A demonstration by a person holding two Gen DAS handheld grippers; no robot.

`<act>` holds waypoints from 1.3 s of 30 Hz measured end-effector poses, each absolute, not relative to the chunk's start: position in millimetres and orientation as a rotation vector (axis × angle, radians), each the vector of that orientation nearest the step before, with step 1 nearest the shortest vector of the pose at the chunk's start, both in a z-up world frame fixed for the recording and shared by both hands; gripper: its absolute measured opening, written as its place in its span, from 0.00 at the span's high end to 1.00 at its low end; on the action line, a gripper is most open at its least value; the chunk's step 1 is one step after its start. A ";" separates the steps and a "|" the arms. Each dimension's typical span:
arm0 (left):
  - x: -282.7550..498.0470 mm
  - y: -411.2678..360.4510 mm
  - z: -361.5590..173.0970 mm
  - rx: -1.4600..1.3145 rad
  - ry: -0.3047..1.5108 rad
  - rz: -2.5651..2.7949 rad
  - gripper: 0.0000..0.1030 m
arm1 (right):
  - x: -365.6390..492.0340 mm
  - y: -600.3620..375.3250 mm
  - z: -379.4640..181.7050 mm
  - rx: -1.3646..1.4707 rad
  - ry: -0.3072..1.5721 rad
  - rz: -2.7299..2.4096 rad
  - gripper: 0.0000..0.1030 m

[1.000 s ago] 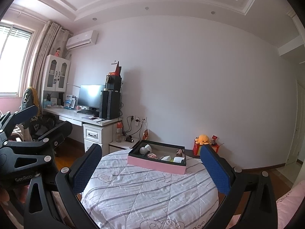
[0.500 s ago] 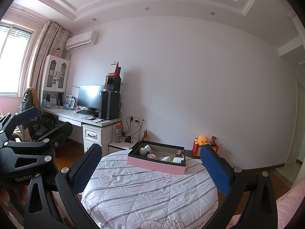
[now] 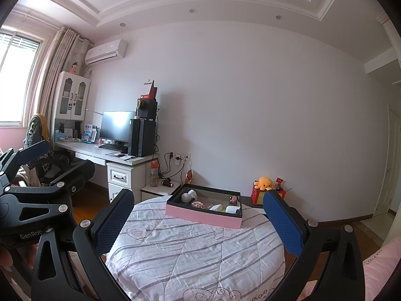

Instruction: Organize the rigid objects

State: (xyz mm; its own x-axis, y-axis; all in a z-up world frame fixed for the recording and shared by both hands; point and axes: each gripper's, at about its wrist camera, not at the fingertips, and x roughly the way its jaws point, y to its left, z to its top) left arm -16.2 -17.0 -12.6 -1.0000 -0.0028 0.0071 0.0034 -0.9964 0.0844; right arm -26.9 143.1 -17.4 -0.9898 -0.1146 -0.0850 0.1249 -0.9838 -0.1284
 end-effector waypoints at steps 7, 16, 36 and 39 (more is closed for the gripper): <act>-17.2 -16.7 -13.3 -0.008 -0.133 -3.138 0.00 | -26.1 143.3 -17.6 0.121 0.203 -3.015 0.00; -25.2 -14.9 -17.2 0.056 -0.126 -3.167 0.00 | -25.7 144.0 -17.6 0.155 0.208 -3.036 0.00; -30.7 -9.3 -23.0 0.098 -0.133 -3.206 0.00 | -27.8 155.0 -21.1 0.199 0.192 -3.060 0.00; -30.6 -8.8 -20.9 0.090 -0.134 -3.204 0.00 | -27.3 154.9 -19.6 0.195 0.192 -3.060 0.00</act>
